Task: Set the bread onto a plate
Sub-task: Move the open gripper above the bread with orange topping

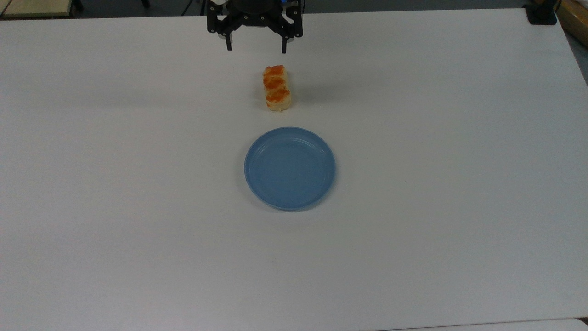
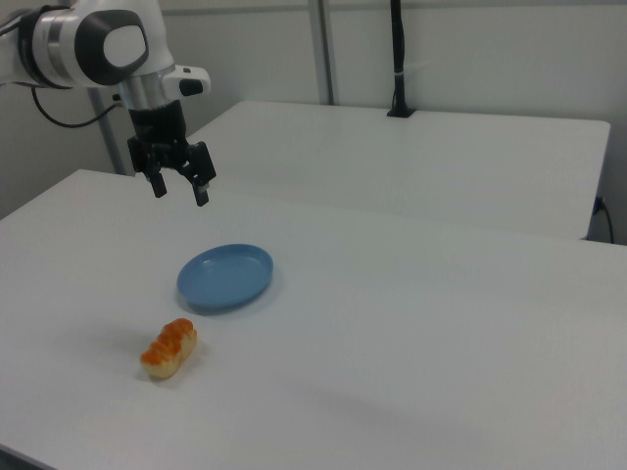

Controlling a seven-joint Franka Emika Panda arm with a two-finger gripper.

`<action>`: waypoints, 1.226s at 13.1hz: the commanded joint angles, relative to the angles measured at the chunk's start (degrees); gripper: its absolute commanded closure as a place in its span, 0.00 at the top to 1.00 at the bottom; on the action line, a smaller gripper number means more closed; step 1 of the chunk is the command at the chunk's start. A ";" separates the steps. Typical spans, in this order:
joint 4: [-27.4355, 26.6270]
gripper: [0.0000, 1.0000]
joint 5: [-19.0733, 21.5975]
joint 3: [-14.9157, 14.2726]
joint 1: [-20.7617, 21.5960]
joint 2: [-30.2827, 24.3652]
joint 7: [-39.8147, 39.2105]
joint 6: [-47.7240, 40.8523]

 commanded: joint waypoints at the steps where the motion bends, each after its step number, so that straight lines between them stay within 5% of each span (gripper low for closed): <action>1: 1.54 1.00 1.18 -0.32 -0.90 0.91 0.91 -1.33; 10: 1.01 1.00 1.27 -0.15 -0.82 0.83 0.65 -3.86; 13: -4.51 1.00 1.27 -0.15 -0.02 0.74 0.38 -4.32; 16: -12.94 1.00 0.31 -0.15 0.59 0.83 0.47 4.18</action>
